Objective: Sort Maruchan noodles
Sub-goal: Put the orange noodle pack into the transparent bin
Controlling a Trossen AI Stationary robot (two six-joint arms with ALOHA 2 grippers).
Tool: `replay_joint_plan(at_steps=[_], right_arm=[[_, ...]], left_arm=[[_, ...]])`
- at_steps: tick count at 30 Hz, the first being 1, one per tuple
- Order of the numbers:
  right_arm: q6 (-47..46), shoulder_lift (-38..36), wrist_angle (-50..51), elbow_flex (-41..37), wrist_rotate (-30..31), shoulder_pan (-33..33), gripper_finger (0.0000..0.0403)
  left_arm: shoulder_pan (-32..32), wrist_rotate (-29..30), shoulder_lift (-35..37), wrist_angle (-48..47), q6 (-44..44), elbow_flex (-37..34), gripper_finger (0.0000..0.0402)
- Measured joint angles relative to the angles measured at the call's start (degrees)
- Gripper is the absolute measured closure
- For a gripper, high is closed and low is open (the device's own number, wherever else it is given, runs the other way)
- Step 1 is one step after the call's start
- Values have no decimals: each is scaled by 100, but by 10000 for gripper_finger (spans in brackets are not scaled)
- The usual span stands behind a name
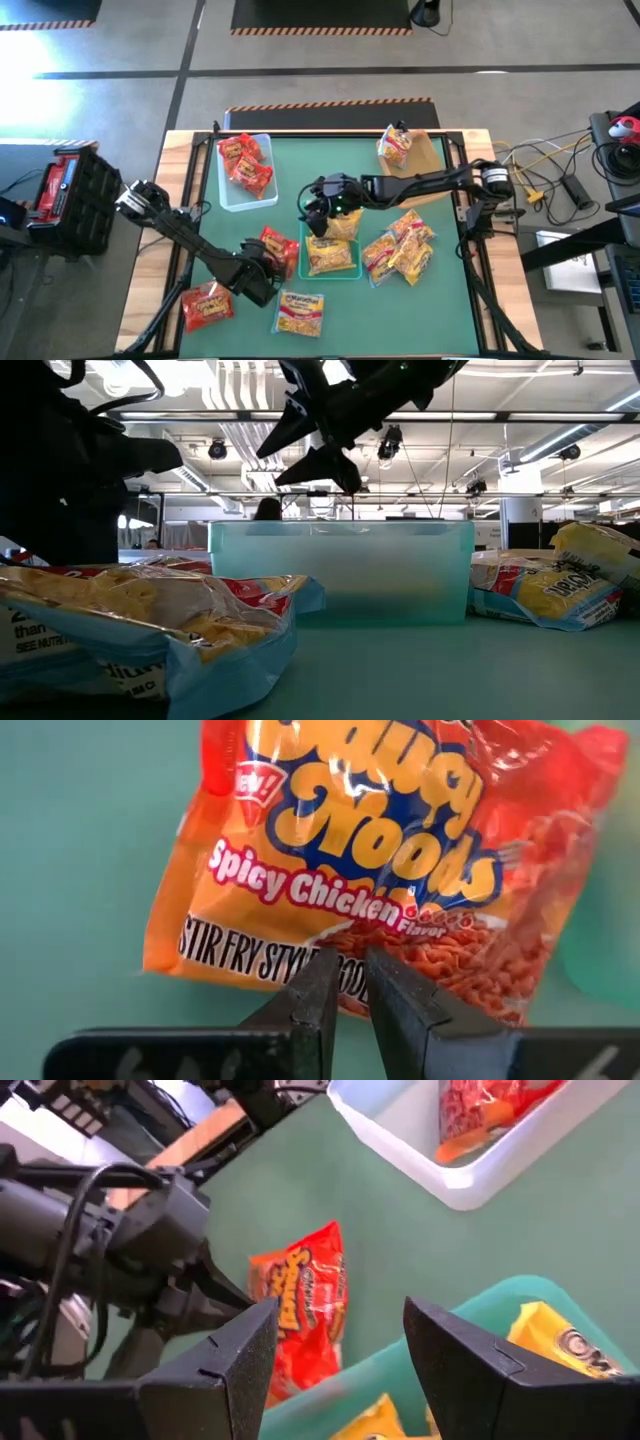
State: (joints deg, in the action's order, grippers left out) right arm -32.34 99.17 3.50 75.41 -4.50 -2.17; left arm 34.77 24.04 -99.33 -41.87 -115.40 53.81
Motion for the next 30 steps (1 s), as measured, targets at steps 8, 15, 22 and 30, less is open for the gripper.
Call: replay_joint_plan(at_steps=[8,15,22,30], right_arm=[[-166,72,64,-1,-1,15,197],[-170,72,46,-1,1,15,197],[-389,270,59,97,3,77,197],[-248,1032,371,868,-287,205,197]], left_arm=[[-16,553,-66,292,286,-116,361],[-3,711,-100,675,247,-374,362],[265,664,-76,636,102,-423,362],[330,639,-85,629,-62,-438,362]])
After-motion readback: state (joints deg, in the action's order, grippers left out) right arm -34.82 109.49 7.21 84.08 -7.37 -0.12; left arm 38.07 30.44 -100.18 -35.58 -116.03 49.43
